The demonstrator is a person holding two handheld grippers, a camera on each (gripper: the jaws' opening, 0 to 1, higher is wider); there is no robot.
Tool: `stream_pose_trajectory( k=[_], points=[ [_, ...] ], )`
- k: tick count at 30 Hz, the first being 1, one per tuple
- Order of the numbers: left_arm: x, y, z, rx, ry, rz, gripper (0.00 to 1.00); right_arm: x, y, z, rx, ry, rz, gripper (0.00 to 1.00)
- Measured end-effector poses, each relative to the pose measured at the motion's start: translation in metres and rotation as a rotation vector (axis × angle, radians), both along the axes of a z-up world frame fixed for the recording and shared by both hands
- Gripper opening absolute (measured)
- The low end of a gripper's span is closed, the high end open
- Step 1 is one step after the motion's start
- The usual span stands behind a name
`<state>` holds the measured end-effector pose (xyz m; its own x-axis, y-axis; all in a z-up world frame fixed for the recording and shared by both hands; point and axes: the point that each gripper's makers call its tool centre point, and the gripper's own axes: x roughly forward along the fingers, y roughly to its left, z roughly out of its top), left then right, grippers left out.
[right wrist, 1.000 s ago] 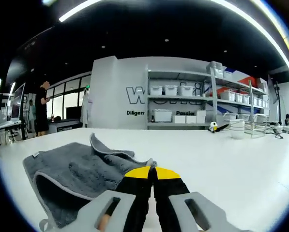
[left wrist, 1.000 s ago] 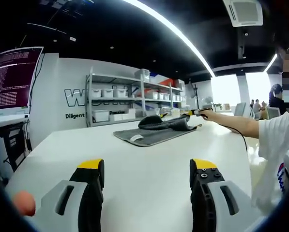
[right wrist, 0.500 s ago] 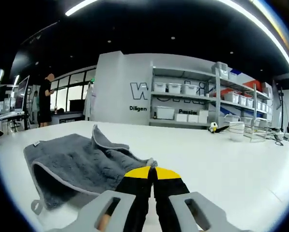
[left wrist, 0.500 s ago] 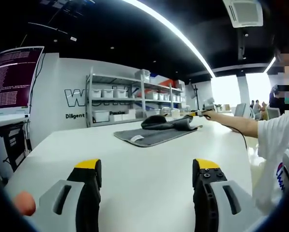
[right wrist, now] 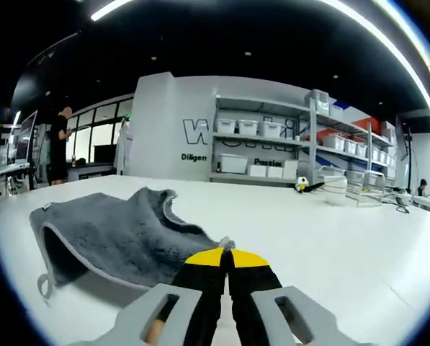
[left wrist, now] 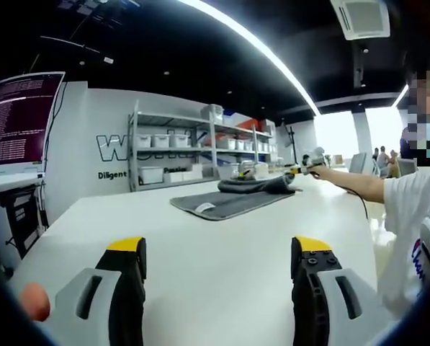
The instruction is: Open the folded towel by lifting each exposed corner and separating the folded layers until the towel lies flat within the target outline without major curled edges
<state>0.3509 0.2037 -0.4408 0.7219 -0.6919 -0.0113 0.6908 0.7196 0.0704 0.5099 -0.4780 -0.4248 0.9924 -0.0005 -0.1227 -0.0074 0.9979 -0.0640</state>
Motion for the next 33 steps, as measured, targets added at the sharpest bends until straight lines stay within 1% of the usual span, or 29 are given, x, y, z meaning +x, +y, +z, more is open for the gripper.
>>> stream_pose_trajectory(
  k=[5,8,13,16,22,25,27,30,31,33],
  points=[
    [0.001,0.001,-0.001,0.001,0.001,0.007,0.84,-0.005,-0.016,0.000,0.019,-0.008,-0.019,0.00],
    [0.001,0.001,-0.002,0.003,0.007,0.010,0.84,-0.006,-0.020,0.000,0.022,-0.011,-0.023,0.00],
    [0.002,0.002,-0.003,0.005,0.019,0.004,0.84,-0.007,-0.023,-0.003,-0.029,0.017,-0.012,0.00],
    [0.002,0.002,-0.004,0.007,0.025,0.001,0.84,-0.010,-0.026,-0.004,-0.038,0.023,-0.008,0.00],
    [0.003,0.002,-0.007,0.019,0.035,0.009,0.83,-0.009,-0.037,-0.004,-0.004,0.013,-0.019,0.00],
    [0.003,0.003,-0.007,0.020,0.036,0.010,0.83,-0.013,-0.039,-0.008,-0.008,0.033,-0.046,0.00],
    [0.002,0.002,-0.007,0.020,0.036,0.010,0.83,-0.015,-0.043,-0.014,-0.013,0.061,-0.072,0.00],
    [0.002,0.002,-0.007,0.021,0.035,0.010,0.83,-0.021,-0.057,-0.021,-0.030,0.104,-0.134,0.00],
    [0.002,0.002,-0.007,0.021,0.034,0.010,0.83,-0.023,-0.062,-0.022,-0.039,0.113,-0.158,0.00],
    [0.002,0.002,-0.007,0.021,0.035,0.010,0.83,-0.029,-0.067,-0.025,-0.031,0.119,-0.185,0.00]
  ],
)
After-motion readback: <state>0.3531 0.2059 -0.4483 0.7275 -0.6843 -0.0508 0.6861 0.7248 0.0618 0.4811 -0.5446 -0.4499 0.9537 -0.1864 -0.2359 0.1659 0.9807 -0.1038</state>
